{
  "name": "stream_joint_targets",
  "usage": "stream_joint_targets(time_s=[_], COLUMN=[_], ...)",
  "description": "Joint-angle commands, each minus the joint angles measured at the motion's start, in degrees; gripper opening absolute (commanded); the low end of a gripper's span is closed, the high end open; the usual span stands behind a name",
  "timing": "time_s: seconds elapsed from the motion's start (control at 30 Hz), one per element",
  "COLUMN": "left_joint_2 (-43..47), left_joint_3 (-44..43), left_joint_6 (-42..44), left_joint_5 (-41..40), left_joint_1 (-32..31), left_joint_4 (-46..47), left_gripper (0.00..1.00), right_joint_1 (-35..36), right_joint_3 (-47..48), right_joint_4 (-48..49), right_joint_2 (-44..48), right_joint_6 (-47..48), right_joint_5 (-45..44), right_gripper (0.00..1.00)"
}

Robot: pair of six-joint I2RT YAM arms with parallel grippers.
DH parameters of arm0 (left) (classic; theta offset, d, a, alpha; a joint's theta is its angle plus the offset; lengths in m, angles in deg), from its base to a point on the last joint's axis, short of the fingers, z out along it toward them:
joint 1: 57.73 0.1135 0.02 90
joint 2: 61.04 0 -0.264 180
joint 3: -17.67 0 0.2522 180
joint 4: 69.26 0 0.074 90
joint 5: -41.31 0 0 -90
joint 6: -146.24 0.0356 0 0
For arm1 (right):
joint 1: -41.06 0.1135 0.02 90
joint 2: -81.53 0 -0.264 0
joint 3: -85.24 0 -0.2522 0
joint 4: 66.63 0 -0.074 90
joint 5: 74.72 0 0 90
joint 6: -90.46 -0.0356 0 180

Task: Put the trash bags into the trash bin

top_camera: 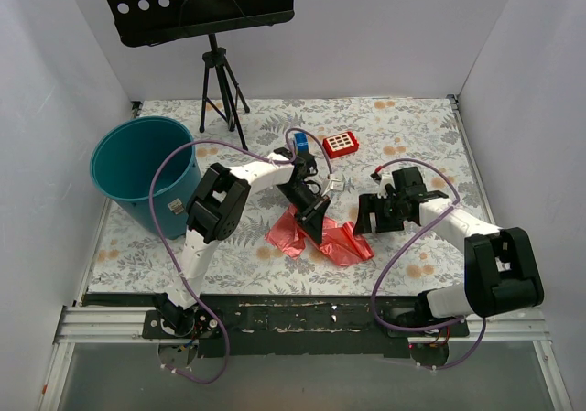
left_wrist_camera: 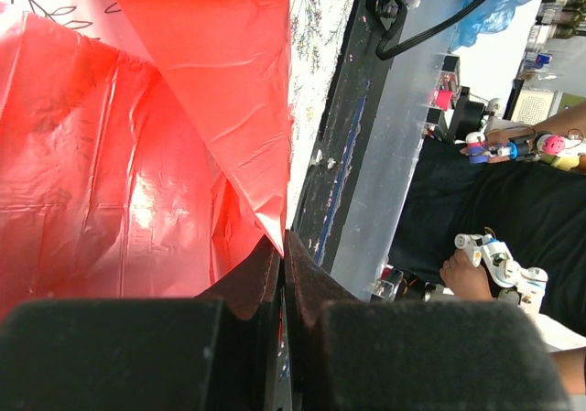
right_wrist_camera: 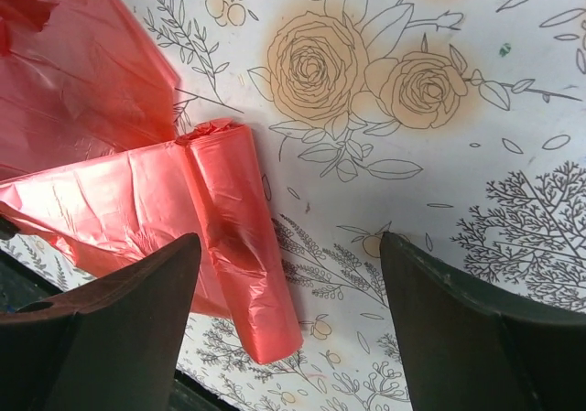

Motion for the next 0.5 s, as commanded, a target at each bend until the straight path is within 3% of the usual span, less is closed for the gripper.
stream_joint_targets(time_s=[0.0,0.2,0.47], left_joint_2=[0.7,0.6,0.7], left_joint_3=[-2.6,-2.9,-3.6], left_joint_6=[1.6,1.0,0.8], left_joint_5=[-0.9,-0.7,-0.4], left_joint_1=[0.6,1.1,1.5], left_joint_4=[-1.8,-1.3,-0.9], left_gripper=[0.00,0.00,0.00], right_joint_1=[0.9,1.7,4.3], right_joint_3=[2.1,1.4,2.2], right_joint_4=[2.3,4.0,1.6], right_joint_2=[-0.9,-3.2,-5.5], right_joint_6=[0.6,0.7,2.4], right_joint_5=[1.9,1.4,-9.4], right_gripper=[0.88,0.89,0.90])
